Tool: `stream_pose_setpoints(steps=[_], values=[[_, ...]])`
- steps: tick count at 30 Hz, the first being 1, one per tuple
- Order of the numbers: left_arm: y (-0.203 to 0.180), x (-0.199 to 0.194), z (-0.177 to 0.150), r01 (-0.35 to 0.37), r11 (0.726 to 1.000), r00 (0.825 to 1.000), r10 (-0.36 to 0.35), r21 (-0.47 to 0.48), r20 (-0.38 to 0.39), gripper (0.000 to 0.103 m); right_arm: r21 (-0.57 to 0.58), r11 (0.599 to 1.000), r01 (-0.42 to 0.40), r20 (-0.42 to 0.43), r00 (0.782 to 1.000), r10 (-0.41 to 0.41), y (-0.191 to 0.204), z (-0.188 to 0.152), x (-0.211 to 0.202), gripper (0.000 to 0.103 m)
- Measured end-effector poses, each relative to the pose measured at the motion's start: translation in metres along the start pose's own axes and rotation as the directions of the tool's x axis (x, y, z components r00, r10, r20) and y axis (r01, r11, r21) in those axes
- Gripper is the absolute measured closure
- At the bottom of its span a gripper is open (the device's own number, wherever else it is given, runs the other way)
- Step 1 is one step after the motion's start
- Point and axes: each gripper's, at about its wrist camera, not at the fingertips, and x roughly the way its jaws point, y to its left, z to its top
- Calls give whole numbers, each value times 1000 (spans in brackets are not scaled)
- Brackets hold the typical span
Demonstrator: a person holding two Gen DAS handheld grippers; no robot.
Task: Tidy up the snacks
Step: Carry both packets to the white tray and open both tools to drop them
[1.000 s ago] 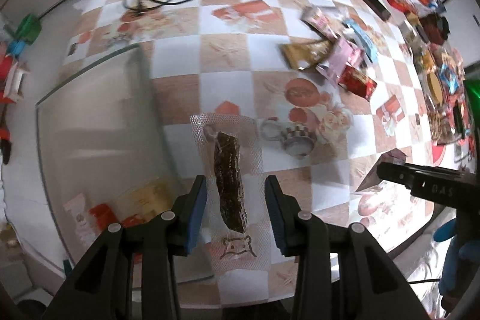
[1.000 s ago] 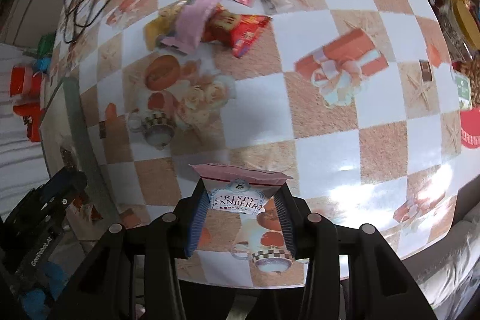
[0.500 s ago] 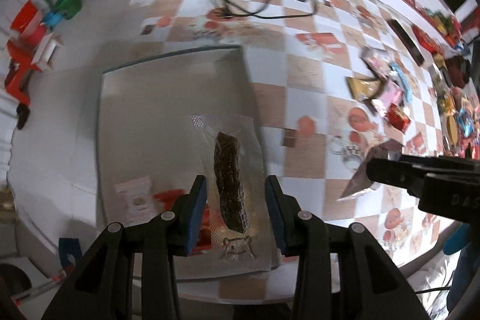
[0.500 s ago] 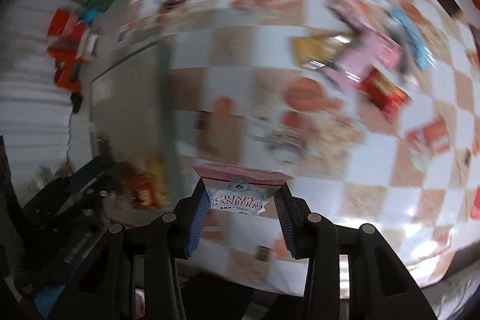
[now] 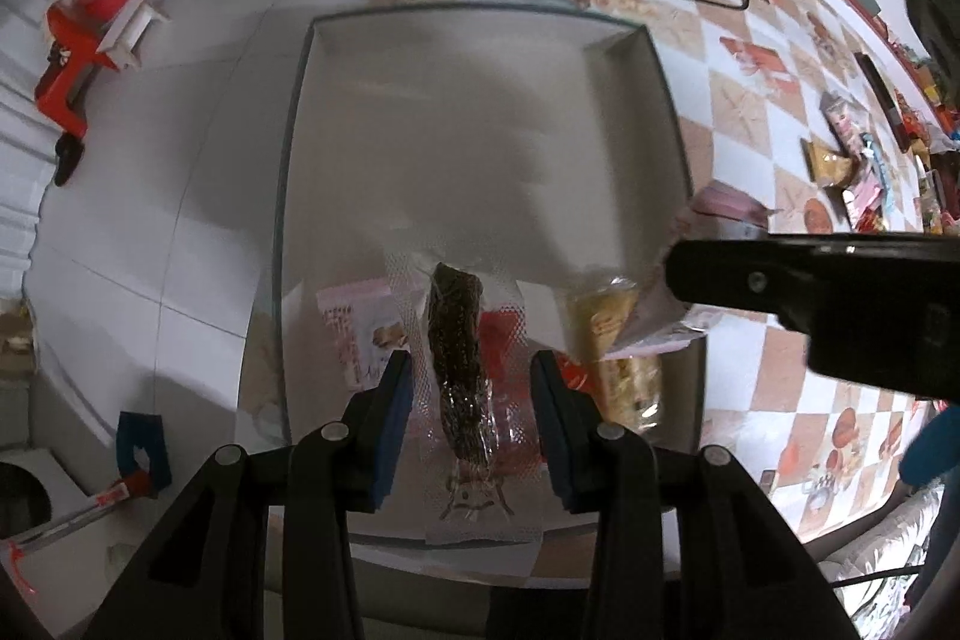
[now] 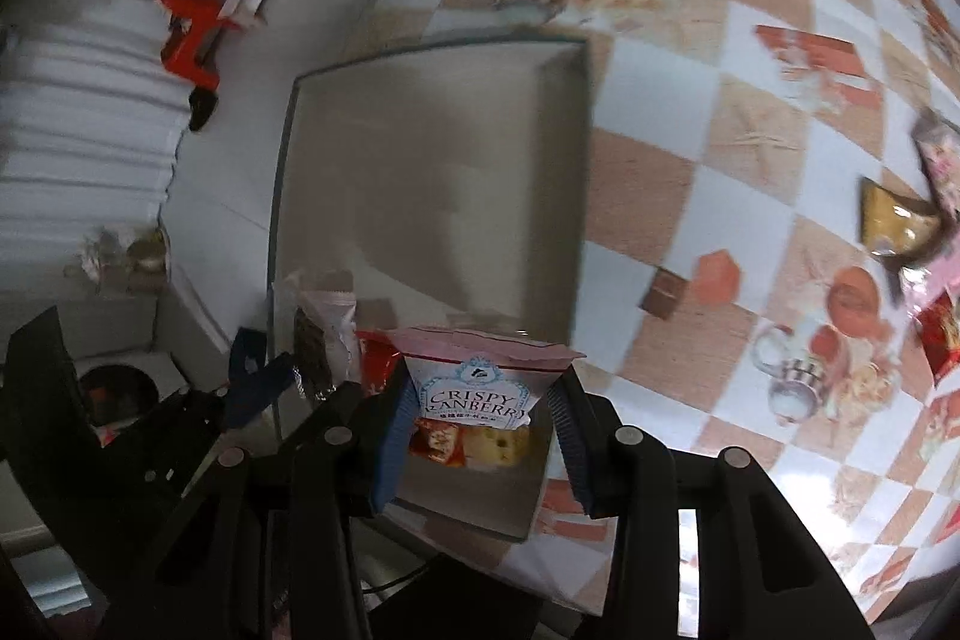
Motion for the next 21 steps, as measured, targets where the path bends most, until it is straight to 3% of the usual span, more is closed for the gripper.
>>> stream_pose_setpoints(steps=[8, 12, 13, 14, 15, 20, 21], values=[[1, 8, -7, -9, 1000, 1000, 10, 27, -28, 55, -6, 1000, 16, -60, 998, -17, 7, 1, 23, 57], [-4, 6, -8, -16, 999, 1000, 17, 39, -22, 33, 13, 1000, 11, -62, 998, -10, 5, 0, 23, 56], [-5, 4, -8, -18, 999, 1000, 18, 42, -17, 30, 17, 1000, 8, -59, 998, -7, 4, 0, 22, 48], [-6, 3, -8, -19, 999, 1000, 19, 46, -15, 29, 20, 1000, 8, -53, 999, -7, 4, -1, 21, 32], [-7, 2, -8, -20, 999, 1000, 21, 50, -13, 28, 23, 1000, 7, -40, 999, -6, 3, -1, 18, 26], [-13, -3, -9, -31, 997, 999, 31, 65, -7, 25, 33, 999, 16, -20, 1000, -15, 0, -4, 10, 24], [-13, -4, -9, -6, 998, 1000, 6, 61, 14, 24, 40, 999, 19, -15, 1000, -19, -2, -5, 9, 24]])
